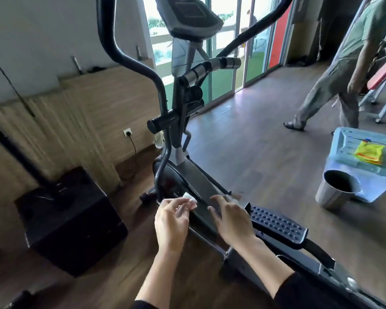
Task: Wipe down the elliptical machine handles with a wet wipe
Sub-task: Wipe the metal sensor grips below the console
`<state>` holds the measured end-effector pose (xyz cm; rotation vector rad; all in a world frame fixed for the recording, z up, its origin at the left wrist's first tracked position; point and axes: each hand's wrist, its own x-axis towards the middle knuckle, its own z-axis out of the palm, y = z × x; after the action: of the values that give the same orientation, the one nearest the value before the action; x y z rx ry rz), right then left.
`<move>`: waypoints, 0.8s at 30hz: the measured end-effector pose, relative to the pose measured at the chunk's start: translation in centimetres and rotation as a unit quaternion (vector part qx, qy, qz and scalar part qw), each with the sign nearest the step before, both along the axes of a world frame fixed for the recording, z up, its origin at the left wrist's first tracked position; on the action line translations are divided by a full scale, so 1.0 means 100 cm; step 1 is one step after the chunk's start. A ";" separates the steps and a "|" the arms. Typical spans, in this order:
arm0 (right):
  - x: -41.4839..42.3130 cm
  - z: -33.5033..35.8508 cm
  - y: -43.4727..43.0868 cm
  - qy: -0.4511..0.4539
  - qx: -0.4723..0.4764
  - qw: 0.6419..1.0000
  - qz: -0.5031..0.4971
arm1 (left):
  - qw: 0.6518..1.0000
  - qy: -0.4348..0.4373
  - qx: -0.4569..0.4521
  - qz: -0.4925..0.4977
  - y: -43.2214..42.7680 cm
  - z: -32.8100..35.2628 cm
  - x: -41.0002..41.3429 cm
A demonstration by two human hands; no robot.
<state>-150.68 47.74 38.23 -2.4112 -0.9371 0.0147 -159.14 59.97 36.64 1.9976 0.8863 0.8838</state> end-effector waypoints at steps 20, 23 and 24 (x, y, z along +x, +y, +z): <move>0.289 0.133 0.194 -0.120 0.214 0.965 0.091 | 0.979 -0.094 0.132 0.123 0.158 0.168 0.255; 0.330 0.152 0.215 -0.157 0.242 0.951 0.108 | 0.971 -0.085 0.167 0.148 0.170 0.191 0.284; 0.343 0.157 0.221 -0.173 0.246 0.946 0.117 | 0.968 -0.077 0.181 0.153 0.174 0.197 0.293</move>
<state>-116.43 69.86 53.92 -1.8590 -1.2108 -0.5110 -129.87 77.38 56.30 2.0865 1.0172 1.4447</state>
